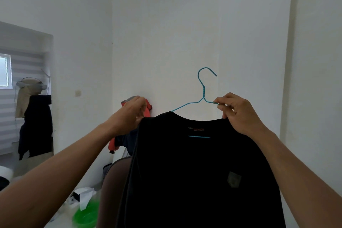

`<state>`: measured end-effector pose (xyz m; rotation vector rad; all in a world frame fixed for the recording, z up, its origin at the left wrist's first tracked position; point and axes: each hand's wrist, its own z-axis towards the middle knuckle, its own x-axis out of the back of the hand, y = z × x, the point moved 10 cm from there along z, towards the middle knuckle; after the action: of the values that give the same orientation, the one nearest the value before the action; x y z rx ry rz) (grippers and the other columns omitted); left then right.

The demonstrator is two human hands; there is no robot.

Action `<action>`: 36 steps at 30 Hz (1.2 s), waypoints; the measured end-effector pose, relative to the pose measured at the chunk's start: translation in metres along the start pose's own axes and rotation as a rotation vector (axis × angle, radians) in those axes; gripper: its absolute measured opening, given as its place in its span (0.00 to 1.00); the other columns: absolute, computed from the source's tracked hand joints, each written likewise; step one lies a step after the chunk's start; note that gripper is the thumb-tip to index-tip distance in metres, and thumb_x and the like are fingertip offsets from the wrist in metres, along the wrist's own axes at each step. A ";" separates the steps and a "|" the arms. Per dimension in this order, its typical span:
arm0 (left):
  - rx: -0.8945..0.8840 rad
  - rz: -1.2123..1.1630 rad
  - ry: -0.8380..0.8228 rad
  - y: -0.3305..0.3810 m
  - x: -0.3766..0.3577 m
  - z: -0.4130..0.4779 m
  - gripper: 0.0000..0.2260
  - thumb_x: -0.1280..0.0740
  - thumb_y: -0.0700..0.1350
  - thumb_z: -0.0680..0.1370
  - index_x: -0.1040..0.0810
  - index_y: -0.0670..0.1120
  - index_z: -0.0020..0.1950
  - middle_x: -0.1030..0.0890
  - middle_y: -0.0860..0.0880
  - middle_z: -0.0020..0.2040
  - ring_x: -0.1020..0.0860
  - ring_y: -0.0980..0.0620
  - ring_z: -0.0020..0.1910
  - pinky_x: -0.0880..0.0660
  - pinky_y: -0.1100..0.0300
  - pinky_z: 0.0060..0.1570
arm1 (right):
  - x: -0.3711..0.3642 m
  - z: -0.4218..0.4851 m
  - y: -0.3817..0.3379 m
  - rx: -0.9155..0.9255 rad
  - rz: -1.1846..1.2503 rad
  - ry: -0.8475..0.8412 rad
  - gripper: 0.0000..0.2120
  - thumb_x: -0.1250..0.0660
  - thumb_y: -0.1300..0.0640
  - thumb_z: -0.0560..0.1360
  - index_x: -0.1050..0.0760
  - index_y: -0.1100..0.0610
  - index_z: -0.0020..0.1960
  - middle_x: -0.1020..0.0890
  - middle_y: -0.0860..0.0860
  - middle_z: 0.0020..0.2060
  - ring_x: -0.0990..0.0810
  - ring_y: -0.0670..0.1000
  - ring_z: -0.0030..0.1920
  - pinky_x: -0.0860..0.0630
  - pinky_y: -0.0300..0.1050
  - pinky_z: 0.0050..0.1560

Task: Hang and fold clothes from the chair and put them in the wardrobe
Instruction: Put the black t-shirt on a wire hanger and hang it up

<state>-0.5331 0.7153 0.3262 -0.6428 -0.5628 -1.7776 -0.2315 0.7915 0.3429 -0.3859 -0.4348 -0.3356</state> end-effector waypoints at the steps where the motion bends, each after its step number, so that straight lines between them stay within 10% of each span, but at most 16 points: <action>1: 0.014 -0.015 0.000 -0.003 0.000 0.000 0.21 0.31 0.33 0.75 0.36 0.57 0.43 0.30 0.58 0.45 0.26 0.57 0.42 0.26 0.63 0.39 | 0.000 0.000 0.003 -0.005 -0.021 0.013 0.11 0.35 0.66 0.80 0.18 0.56 0.57 0.22 0.46 0.45 0.21 0.49 0.33 0.23 0.42 0.43; 6: 0.092 -0.051 0.060 -0.015 0.008 -0.001 0.16 0.30 0.33 0.74 0.31 0.52 0.49 0.27 0.53 0.48 0.21 0.51 0.44 0.20 0.50 0.47 | 0.005 0.000 0.008 -0.016 -0.096 0.099 0.11 0.36 0.65 0.80 0.18 0.57 0.58 0.22 0.45 0.45 0.21 0.49 0.40 0.22 0.53 0.49; 12: 0.069 -0.148 -0.112 0.016 -0.024 -0.005 0.21 0.19 0.54 0.66 0.28 0.56 0.49 0.23 0.58 0.48 0.23 0.60 0.47 0.26 0.66 0.44 | -0.005 0.000 0.011 -0.080 -0.074 0.139 0.10 0.36 0.66 0.80 0.18 0.56 0.55 0.21 0.45 0.47 0.19 0.52 0.38 0.21 0.54 0.48; 21: 0.188 -0.148 -0.049 -0.009 -0.018 -0.009 0.20 0.25 0.33 0.72 0.29 0.57 0.44 0.22 0.57 0.45 0.21 0.56 0.44 0.26 0.69 0.39 | 0.013 -0.003 0.021 -0.062 -0.123 0.124 0.11 0.36 0.65 0.80 0.19 0.56 0.58 0.21 0.45 0.47 0.19 0.53 0.37 0.21 0.56 0.48; 36: 0.107 -0.109 -0.206 0.004 -0.013 -0.001 0.18 0.21 0.44 0.71 0.27 0.58 0.52 0.23 0.60 0.51 0.20 0.55 0.48 0.21 0.58 0.50 | 0.007 -0.014 0.034 -0.163 -0.036 0.153 0.09 0.35 0.63 0.80 0.19 0.53 0.53 0.21 0.39 0.45 0.18 0.42 0.34 0.28 0.36 0.39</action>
<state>-0.5266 0.7227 0.3170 -0.7377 -0.8421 -1.7798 -0.2075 0.8135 0.3244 -0.5075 -0.2660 -0.4341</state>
